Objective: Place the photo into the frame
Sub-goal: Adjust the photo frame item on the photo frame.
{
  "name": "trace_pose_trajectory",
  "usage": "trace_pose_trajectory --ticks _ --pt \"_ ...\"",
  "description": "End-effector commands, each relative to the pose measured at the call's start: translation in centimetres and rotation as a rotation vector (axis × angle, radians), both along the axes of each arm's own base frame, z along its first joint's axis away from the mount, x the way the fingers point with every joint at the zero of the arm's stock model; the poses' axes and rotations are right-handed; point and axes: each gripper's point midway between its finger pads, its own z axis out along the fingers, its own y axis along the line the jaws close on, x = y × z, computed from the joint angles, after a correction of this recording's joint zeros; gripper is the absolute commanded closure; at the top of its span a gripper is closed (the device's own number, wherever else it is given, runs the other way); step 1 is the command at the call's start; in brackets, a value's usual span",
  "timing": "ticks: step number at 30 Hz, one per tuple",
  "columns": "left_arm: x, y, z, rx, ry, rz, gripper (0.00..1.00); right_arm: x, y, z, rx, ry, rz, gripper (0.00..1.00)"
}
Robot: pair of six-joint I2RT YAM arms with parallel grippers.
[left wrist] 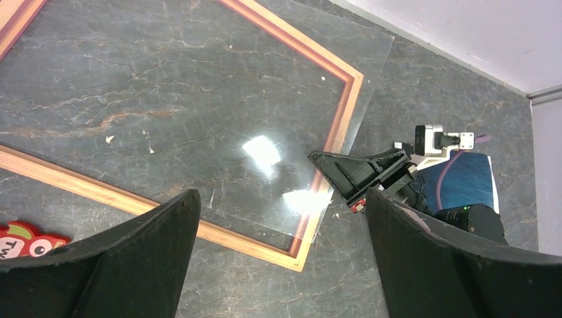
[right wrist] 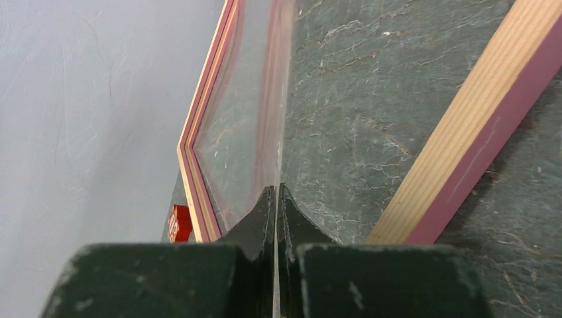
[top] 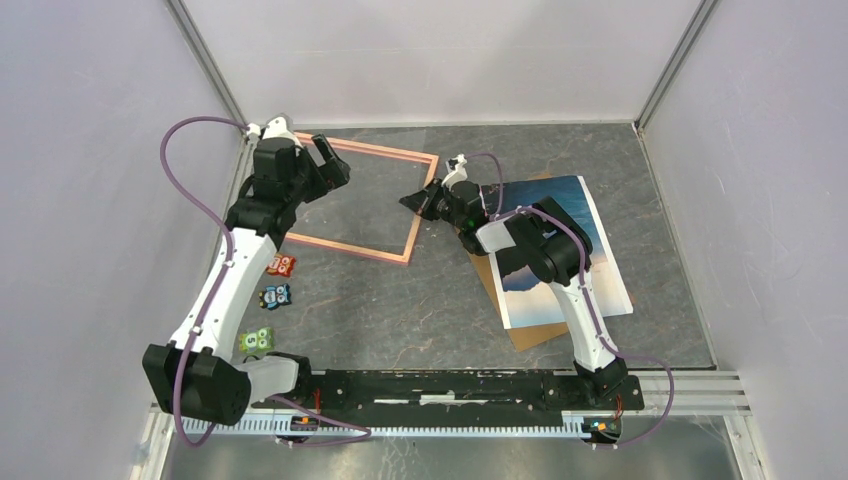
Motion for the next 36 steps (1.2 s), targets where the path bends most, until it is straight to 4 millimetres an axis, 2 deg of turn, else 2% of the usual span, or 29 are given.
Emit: trace_pose_trajectory --ticks 1,8,11,14,17,23,28,36 --pt "-0.3 -0.3 1.8 -0.037 -0.070 -0.016 0.00 0.7 0.0 1.4 0.018 -0.037 -0.042 1.00" --pt "-0.3 -0.5 1.5 -0.049 -0.060 -0.025 0.00 0.5 0.7 1.8 0.049 -0.046 -0.015 1.00" --pt "-0.2 -0.5 1.2 -0.045 -0.052 -0.025 0.00 0.2 0.8 3.0 0.092 -0.045 0.009 1.00" --pt "0.0 -0.6 0.8 -0.049 -0.041 -0.029 0.00 -0.2 1.4 5.2 0.158 -0.010 0.060 1.00" --pt "0.1 -0.3 0.7 -0.048 -0.038 -0.021 0.00 -0.7 1.4 6.0 0.189 0.057 0.066 1.00" --pt "0.2 -0.2 0.4 -0.049 -0.031 -0.016 0.00 -1.3 1.4 8.1 0.359 0.131 0.102 1.00" --pt "0.3 -0.3 0.3 -0.059 -0.026 -0.020 0.00 -1.1 1.1 8.1 0.438 0.195 0.112 1.00" --pt "0.3 -0.2 0.3 -0.068 -0.024 -0.015 0.00 -1.4 1.6 8.2 0.544 0.254 0.138 1.00"
